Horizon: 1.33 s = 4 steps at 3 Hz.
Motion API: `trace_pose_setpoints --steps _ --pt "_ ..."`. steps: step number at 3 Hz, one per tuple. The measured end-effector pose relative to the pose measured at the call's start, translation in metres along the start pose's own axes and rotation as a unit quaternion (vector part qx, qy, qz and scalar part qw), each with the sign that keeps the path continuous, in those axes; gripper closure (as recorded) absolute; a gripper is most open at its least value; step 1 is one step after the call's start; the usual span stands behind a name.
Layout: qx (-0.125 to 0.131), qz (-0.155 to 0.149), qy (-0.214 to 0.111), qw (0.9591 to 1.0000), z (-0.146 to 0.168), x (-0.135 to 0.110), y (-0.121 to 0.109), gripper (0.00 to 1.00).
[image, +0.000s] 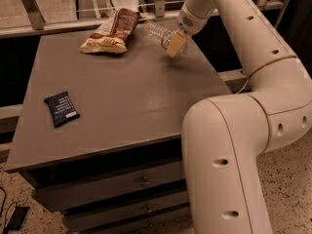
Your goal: Move water bottle near brown chip bag
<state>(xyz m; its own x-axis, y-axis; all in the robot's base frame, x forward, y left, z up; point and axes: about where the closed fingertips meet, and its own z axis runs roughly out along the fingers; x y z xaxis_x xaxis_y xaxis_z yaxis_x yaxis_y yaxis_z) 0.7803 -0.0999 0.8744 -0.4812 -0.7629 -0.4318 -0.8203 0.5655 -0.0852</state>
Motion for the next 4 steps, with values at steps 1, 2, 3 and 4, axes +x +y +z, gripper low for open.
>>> trace_pose_setpoints --steps 1,2,3,4 --pt "-0.010 -0.002 -0.002 0.9999 0.017 -0.015 0.005 1.00" --pt "-0.022 0.001 -0.002 0.9998 0.030 -0.021 0.010 1.00" --pt "-0.035 -0.001 -0.003 0.9994 0.040 -0.026 0.016 0.82" --pt "-0.033 -0.001 -0.006 0.9994 0.045 -0.028 0.014 0.59"
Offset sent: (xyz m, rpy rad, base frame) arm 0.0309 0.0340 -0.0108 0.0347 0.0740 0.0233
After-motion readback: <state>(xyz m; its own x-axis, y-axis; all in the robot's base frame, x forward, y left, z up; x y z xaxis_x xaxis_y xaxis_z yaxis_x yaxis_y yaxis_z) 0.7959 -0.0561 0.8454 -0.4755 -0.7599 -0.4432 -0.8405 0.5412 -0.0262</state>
